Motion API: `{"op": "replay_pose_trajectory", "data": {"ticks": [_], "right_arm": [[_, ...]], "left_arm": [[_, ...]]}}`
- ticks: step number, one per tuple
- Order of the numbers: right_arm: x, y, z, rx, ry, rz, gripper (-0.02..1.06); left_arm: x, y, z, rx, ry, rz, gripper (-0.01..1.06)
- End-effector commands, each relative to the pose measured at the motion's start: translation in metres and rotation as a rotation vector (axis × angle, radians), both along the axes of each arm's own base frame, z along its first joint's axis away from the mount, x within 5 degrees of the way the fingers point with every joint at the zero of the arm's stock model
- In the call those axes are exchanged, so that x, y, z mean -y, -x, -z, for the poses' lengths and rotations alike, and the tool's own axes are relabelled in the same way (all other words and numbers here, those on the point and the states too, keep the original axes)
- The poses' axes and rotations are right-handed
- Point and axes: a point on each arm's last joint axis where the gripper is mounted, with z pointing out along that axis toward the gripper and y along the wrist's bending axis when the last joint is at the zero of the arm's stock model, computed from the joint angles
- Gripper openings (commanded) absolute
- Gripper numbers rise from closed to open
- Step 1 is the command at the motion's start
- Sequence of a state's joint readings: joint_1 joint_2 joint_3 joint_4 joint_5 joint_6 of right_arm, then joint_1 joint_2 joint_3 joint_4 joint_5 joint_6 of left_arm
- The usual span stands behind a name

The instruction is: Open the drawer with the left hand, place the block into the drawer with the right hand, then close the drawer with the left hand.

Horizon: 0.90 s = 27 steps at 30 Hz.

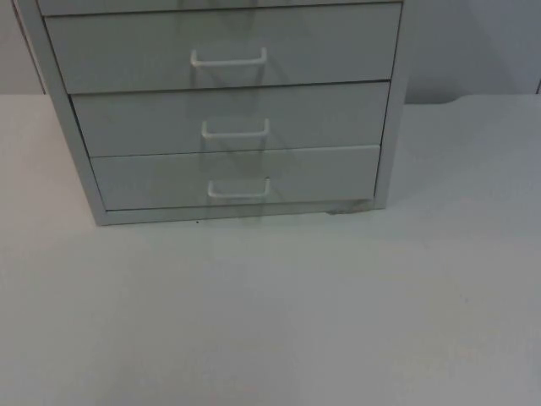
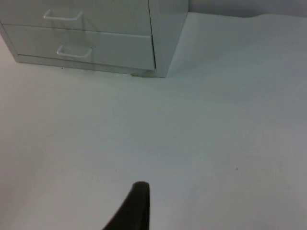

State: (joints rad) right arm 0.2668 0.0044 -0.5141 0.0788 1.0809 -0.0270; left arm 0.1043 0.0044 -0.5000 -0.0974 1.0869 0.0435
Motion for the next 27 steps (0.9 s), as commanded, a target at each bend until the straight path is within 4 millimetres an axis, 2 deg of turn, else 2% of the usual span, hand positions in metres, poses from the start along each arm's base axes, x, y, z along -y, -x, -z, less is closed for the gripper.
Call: {"op": "replay_pose_trajectory", "data": {"ticks": [1,2,3,27], "right_arm": [[0.0006,0.0004,0.0001,0.006,0.001,0.004,0.99],[0.0006,0.0004,0.0001,0.006,0.001,0.004,1.06],[0.0006,0.0004,0.0001,0.006,0.001,0.004,1.05],[0.0009,0.0003,0.0001,0.006,0.002,0.007,1.05]], "left_arm": [[0.0000,-0.0005,0.0004,0.012,0.004,-0.005,0.88],[0.0000,-0.0005,0.0004,0.012,0.004,-0.005,1.03],[0.0000,-0.0005,0.0004,0.012,0.007,-0.007,1.05],[-0.0003,-0.0005,0.0003,0.013,0.003,-0.009,1.05]]}}
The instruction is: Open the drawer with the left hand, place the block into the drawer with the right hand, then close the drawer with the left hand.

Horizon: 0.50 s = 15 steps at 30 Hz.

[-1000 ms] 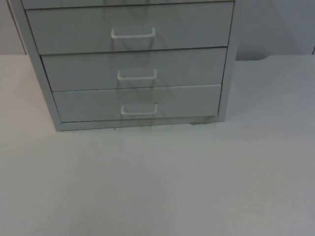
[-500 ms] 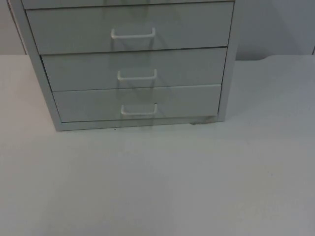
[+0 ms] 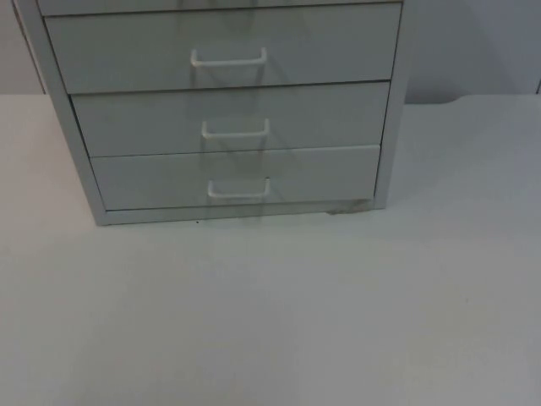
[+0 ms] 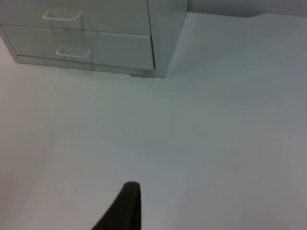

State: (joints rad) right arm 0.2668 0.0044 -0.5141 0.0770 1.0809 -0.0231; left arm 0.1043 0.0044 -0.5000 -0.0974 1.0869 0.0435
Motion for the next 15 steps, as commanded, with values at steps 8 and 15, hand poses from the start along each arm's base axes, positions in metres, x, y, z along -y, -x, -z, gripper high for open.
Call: {"op": "replay_pose_trajectory", "data": {"ticks": [8,15], "right_arm": [[0.0006,0.0004,0.0001,0.007,0.003,0.003,1.05],[-0.0002,0.0005,-0.0001,0.007,-0.005,0.005,1.05]], "left_arm": [[-0.0004,-0.0005,0.0004,0.012,0.002,-0.010,1.05],[-0.0004,-0.0005,0.0004,0.012,0.002,-0.010,1.05]]}}
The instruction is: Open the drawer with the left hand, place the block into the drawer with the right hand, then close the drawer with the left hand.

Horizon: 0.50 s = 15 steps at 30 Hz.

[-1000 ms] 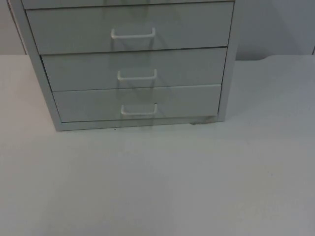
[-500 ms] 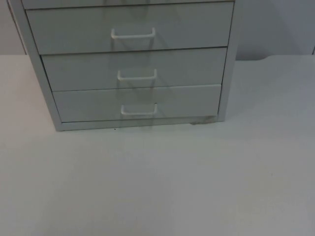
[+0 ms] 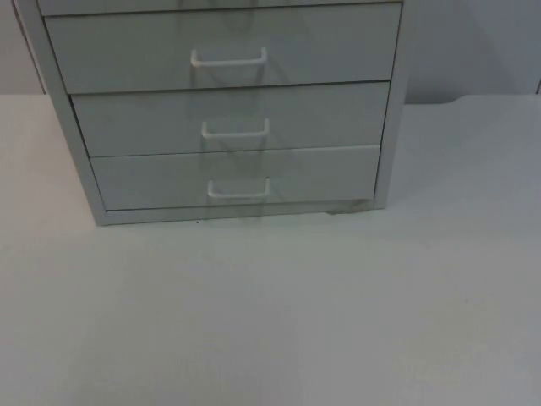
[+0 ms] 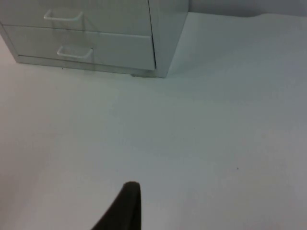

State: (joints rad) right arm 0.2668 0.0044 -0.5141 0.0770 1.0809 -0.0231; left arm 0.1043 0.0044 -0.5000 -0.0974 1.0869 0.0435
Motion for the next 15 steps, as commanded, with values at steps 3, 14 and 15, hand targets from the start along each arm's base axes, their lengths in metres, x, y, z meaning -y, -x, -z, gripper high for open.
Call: {"op": "replay_pose_trajectory", "data": {"ticks": [3,14,15], "right_arm": [[-0.0006,0.0003,-0.0001,0.006,-0.006,0.039,1.05],[-0.0020,-0.0004,-0.0001,0.005,-0.011,0.188,1.05],[-0.0020,-0.0004,-0.0001,0.005,-0.013,0.189,1.05]], "left_arm": [[-0.0004,-0.0005,0.0004,0.012,0.002,-0.010,1.05],[-0.0004,-0.0005,0.0004,0.012,0.002,-0.010,1.05],[-0.0004,-0.0005,0.0004,0.012,0.002,-0.010,1.05]]}}
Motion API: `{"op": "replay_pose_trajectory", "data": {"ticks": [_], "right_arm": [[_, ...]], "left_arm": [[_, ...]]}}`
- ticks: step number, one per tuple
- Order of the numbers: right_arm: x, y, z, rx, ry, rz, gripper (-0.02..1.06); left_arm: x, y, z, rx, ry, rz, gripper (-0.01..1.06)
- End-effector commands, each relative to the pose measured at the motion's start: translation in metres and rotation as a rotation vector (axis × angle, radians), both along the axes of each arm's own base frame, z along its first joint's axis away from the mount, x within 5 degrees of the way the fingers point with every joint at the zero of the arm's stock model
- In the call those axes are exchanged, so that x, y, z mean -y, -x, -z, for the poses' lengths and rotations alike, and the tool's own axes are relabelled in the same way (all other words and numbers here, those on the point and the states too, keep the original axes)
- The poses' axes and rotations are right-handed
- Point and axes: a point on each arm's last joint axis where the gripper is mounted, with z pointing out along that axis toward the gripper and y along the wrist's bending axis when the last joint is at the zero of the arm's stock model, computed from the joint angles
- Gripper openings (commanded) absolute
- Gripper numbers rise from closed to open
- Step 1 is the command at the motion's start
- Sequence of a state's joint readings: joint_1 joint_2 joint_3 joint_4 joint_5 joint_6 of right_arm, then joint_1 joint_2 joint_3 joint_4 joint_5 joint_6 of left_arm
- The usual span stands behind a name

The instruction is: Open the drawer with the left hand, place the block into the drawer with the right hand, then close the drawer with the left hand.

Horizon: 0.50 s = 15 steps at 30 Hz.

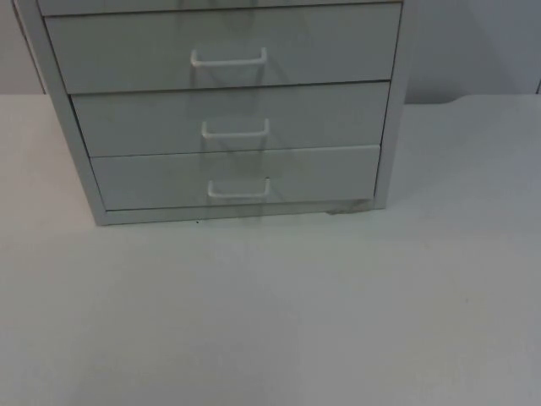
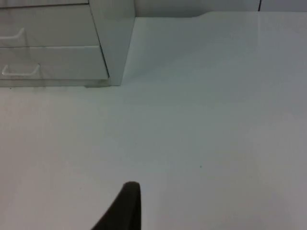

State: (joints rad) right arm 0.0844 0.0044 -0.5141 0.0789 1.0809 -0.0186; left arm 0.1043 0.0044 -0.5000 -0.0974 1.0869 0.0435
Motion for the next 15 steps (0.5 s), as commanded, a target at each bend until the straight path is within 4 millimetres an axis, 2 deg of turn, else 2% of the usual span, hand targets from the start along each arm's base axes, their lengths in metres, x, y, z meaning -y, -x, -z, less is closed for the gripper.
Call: {"op": "replay_pose_trajectory", "data": {"ticks": [1,15], "right_arm": [[-0.0004,0.0004,-0.0001,0.007,-0.007,0.006,1.05],[-0.0004,0.0004,-0.0001,0.007,-0.007,0.006,1.05]], "left_arm": [[-0.0004,-0.0005,0.0004,0.012,0.002,-0.010,1.05],[-0.0009,0.0004,0.0004,0.012,0.002,0.099,1.05]]}}
